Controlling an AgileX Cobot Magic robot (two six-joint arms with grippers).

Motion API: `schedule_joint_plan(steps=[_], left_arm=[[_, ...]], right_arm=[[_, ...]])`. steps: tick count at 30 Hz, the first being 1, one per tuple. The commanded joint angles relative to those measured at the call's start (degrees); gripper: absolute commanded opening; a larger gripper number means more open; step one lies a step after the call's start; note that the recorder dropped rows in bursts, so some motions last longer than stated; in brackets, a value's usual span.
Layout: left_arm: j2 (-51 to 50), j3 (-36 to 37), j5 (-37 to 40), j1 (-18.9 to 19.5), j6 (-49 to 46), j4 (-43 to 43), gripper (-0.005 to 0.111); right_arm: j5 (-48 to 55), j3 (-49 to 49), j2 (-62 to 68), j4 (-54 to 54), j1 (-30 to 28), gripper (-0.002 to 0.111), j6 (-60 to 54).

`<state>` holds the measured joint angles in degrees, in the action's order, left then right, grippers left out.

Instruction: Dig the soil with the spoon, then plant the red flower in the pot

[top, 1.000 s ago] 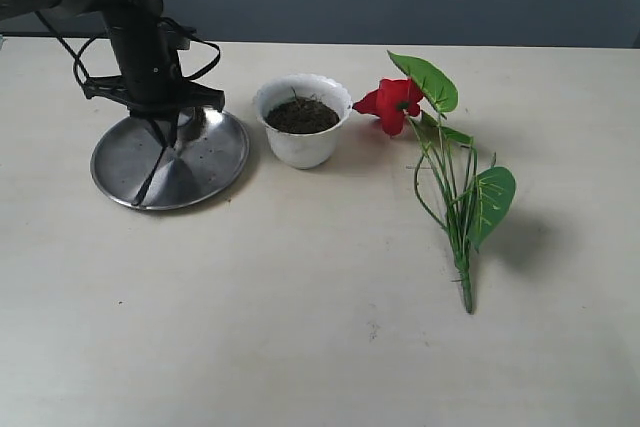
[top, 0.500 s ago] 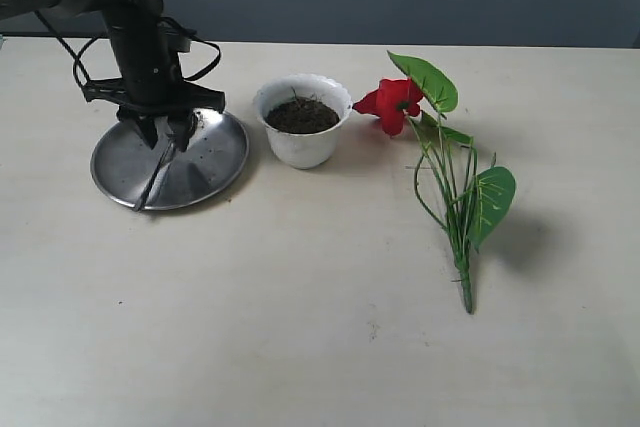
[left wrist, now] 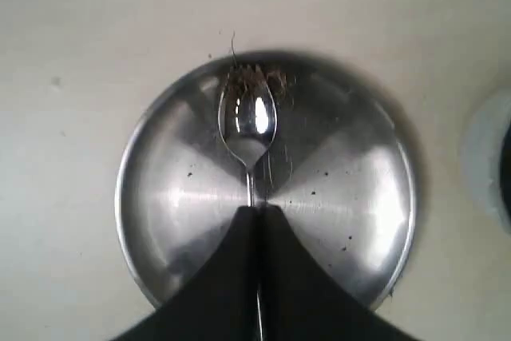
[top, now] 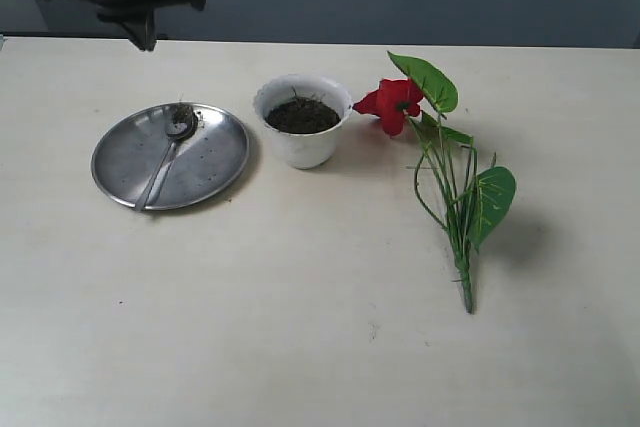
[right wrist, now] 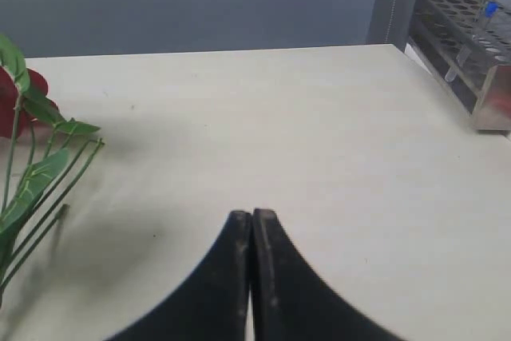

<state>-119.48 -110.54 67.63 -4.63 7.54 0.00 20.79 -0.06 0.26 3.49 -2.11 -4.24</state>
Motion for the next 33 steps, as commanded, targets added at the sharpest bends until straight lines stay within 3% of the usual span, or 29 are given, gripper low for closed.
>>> schedule_joint_plan(steps=[1,7,14,21,33], left_arm=[[6.38,1.43,-3.15,-0.10,2.72,2.89,0.000],[15.03,7.98,-7.92,-0.10,6.34,7.75,0.000],[33.54,22.45,-19.96,-0.73,10.34,10.33,0.000],[47.69,23.48,-21.23,-1.25,6.45,10.11,0.000],[49.76,23.48,-17.11,-1.25,6.82,14.46,0.000]], right_arm=[[-0.14,0.06,-0.26,-0.04,0.13,0.000,-0.07],[-0.14,0.06,-0.26,-0.04,0.13,0.000,-0.07],[-0.14,0.06,-0.26,-0.04,0.13,0.000,-0.07],[-0.14,0.06,-0.26,-0.04,0.13,0.000,-0.07],[-0.14,0.06,-0.26,-0.04,0.13,0.000,-0.07]])
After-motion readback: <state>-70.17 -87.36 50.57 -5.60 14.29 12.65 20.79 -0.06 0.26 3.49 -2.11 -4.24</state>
